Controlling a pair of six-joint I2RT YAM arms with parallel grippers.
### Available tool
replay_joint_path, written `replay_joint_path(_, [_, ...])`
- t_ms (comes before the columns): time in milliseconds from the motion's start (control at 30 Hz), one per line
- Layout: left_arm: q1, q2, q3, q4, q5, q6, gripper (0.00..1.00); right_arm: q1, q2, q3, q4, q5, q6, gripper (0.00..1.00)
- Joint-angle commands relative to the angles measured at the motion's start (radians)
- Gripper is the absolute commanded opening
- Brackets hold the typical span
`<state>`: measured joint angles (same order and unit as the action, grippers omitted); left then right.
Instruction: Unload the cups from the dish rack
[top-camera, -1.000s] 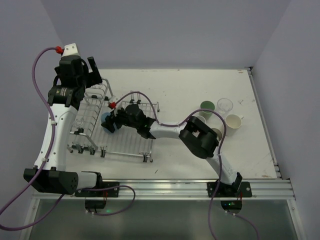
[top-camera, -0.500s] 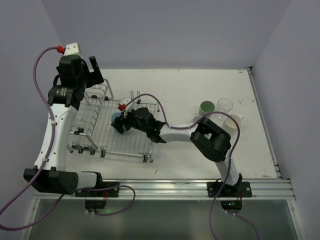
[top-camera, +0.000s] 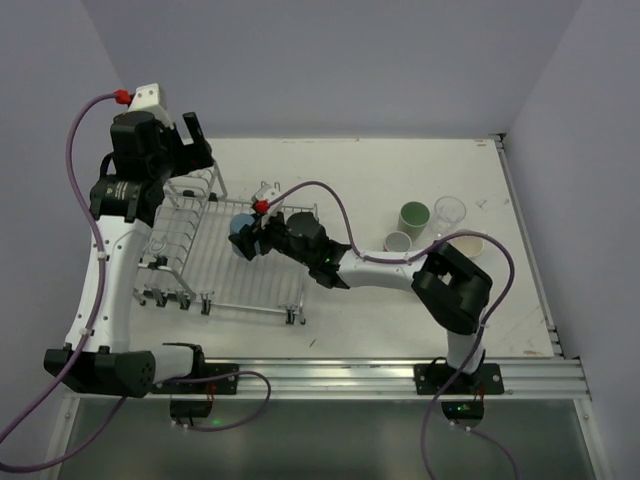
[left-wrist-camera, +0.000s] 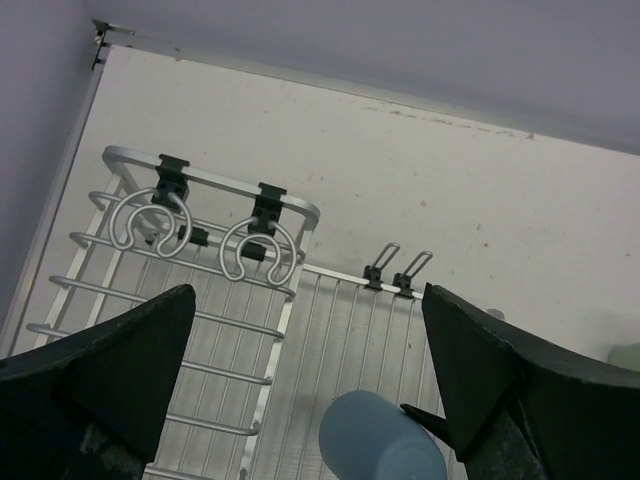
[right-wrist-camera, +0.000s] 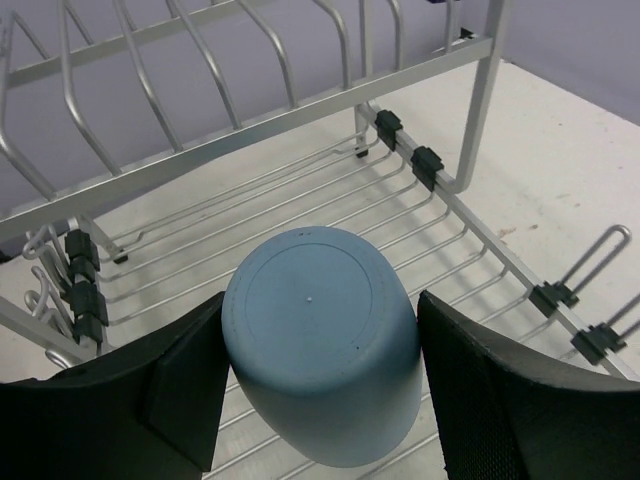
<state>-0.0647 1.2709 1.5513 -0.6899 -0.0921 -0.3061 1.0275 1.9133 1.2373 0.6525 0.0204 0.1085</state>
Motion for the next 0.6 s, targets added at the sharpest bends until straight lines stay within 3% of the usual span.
replay_joint_path(0, [0.002, -0.044, 0.039, 0.046, 0.136, 0.007, 0.99, 0.002, -0.115, -0.042, 0.081, 0.082, 0.040, 0.37])
replay_joint_path(167, [0.002, -0.094, -0.014, 0.122, 0.305, -0.002, 0.99, -0.015, -0.276, -0.156, 0.046, 0.105, 0.108, 0.37])
replay_joint_path(300, [0.002, -0.149, -0.149, 0.258, 0.501, -0.036, 0.99, -0.044, -0.419, -0.217, -0.063, 0.116, 0.198, 0.34])
replay_joint_path(567, [0.002, -0.203, -0.306, 0.414, 0.703, -0.125, 0.97, -0.084, -0.640, -0.283, -0.275, 0.104, 0.250, 0.34])
